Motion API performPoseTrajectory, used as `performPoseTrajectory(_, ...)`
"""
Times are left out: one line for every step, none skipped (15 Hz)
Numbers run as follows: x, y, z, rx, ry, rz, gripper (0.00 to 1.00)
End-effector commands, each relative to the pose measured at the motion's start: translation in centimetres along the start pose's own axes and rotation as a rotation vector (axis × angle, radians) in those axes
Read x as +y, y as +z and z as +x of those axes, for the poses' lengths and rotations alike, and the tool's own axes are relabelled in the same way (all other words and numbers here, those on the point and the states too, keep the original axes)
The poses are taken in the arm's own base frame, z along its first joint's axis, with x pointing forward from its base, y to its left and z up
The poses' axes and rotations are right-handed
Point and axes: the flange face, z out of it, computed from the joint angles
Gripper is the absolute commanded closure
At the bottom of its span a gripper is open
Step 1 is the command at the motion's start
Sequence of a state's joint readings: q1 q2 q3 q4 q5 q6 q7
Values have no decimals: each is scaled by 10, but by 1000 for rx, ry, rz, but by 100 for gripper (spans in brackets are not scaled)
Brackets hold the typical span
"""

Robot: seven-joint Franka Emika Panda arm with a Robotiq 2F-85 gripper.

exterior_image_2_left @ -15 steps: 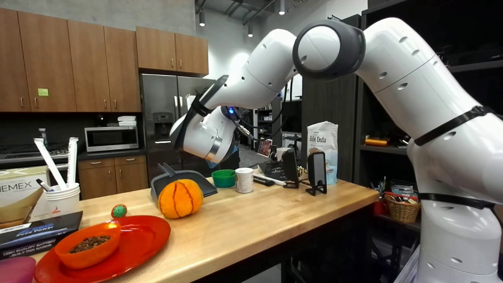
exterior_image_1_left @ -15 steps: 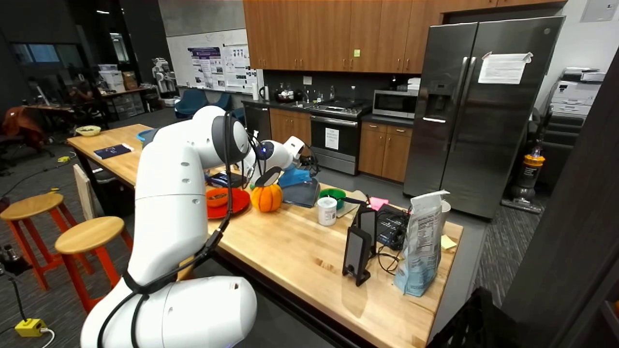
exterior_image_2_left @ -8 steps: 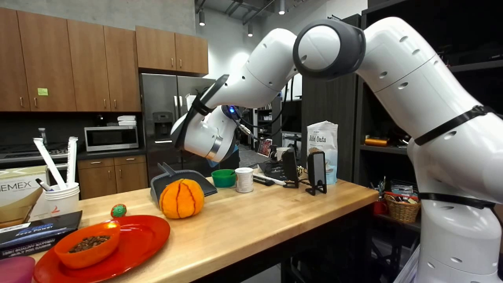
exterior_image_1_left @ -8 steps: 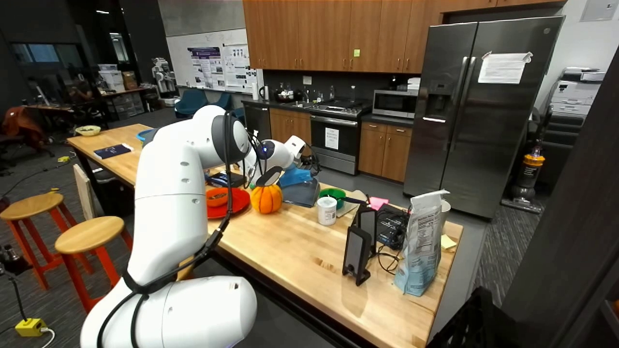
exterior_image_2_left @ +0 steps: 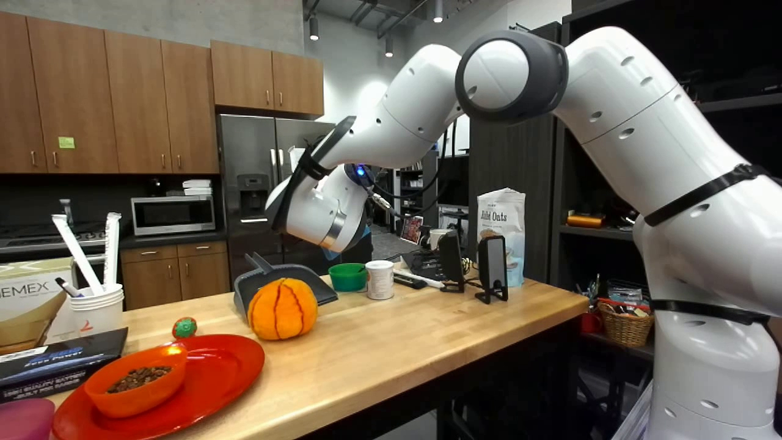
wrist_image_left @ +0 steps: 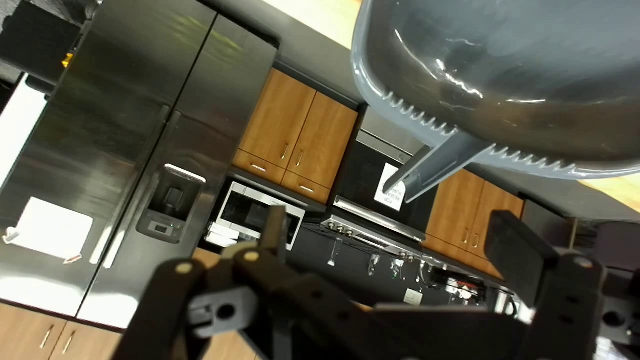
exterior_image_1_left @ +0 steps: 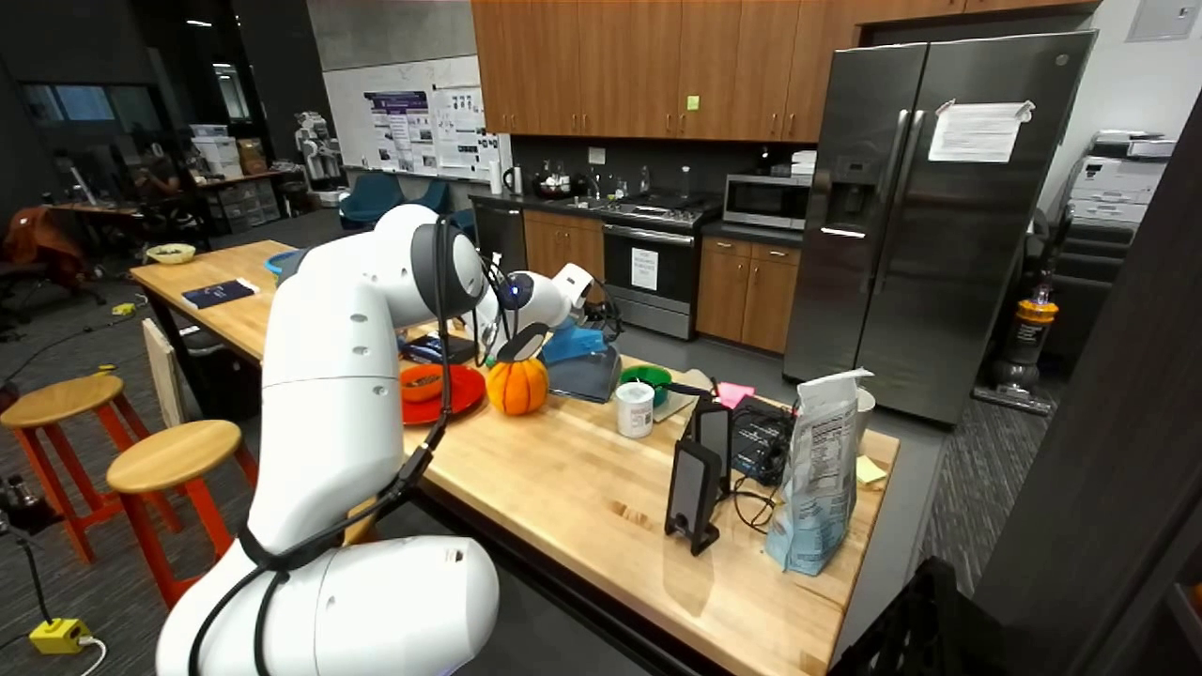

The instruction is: Push the pumpkin to the left and place it on the dustpan.

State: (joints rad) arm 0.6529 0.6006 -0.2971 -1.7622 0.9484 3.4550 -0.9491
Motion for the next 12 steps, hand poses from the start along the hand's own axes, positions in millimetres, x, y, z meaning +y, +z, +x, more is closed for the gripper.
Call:
performPoseTrajectory(-2, -4, -3, -11, -16, 10, 0)
performPoseTrajectory(-4, -5, -4, -17, -25, 18, 0)
performPoseTrajectory(-6, -8, -2, -17, -30, 29, 0)
performPoseTrajectory(-7, -11, 0, -10, -34, 30, 0)
performPoseTrajectory(-6, -16, 5, 6, -34, 25, 0)
performPoseTrajectory(-2, -19, 17, 27, -30, 16, 0)
performPoseTrajectory(2, -23, 24, 42, -29, 7, 0)
performPoseTrajectory(8, -31, 33, 58, -27, -6, 0)
performPoseTrajectory(14, -38, 41, 74, -25, -18, 0)
performPoseTrajectory(20, -45, 49, 88, -22, -30, 0)
performPoseTrajectory(28, -54, 57, 103, -20, -41, 0)
performPoseTrajectory(33, -61, 64, 116, -17, -48, 0)
